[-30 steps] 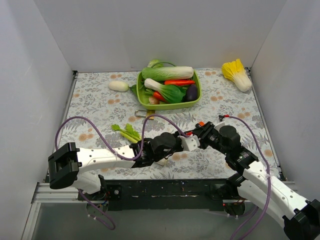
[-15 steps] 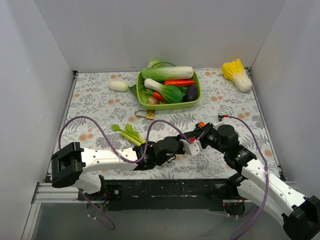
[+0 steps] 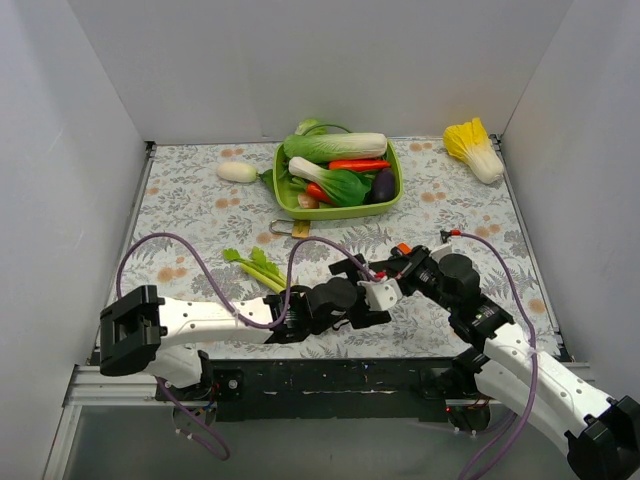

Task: Unlock with the key

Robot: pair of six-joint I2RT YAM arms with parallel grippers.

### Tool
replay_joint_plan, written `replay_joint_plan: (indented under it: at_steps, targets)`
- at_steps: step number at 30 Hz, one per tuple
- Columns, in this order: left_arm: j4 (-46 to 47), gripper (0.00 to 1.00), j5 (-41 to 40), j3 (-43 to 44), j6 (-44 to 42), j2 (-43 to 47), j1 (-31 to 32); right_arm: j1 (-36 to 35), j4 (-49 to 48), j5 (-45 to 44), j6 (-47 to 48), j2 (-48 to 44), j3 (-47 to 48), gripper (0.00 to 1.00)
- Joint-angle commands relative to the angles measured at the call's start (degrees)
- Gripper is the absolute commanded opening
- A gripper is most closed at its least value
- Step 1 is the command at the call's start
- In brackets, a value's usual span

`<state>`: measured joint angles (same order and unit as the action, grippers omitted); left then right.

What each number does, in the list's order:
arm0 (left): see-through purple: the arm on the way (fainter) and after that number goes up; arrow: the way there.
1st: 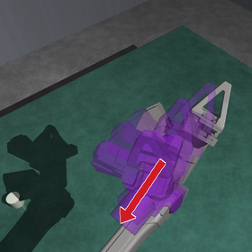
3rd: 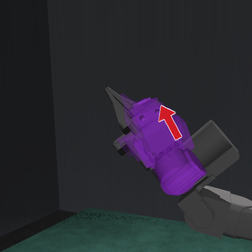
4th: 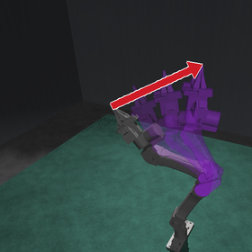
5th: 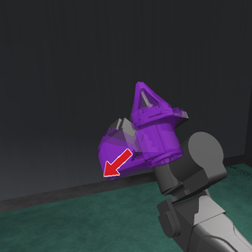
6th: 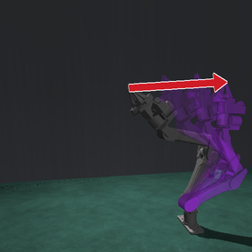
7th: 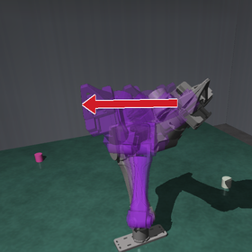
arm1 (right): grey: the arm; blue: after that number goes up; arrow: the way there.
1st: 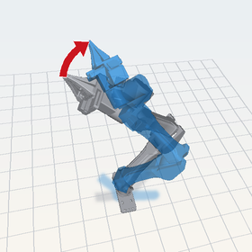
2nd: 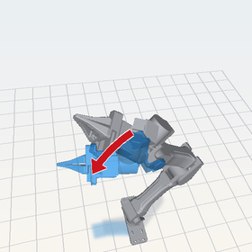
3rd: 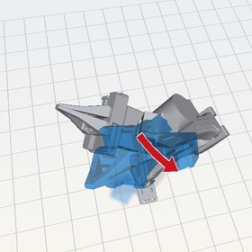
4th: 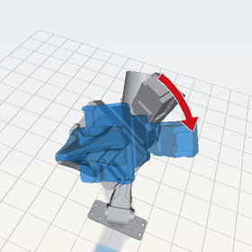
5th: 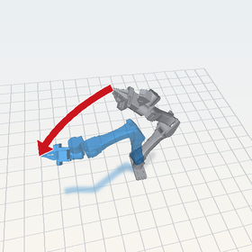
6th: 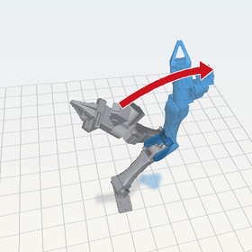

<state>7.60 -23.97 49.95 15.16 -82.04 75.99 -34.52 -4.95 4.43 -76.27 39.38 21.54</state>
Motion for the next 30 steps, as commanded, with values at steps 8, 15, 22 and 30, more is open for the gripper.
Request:
replay_joint_plan:
  at_steps: [8,15,22,30]
  targets:
    - [-6.72,0.98,23.61,-0.12,49.02,15.59,-12.61,-0.02,-19.92,-2.05,-0.28,-2.55,-7.13,0.01]
    - [-5.84,0.96,32.12,-0.47,71.28,14.63,-19.28,0.07,-23.0,-1.61,0.95,-2.99,-6.69,0.01]
    - [1.9,0.86,39.34,-3.38,77.04,12.0,-21.67,-0.02,-22.65,-1.44,2.09,-4.39,-5.98,0.01]
    - [4.62,0.66,41.19,-2.41,76.95,7.95,-21.93,-0.02,-22.73,-0.82,1.74,-4.66,-5.9,0.01]
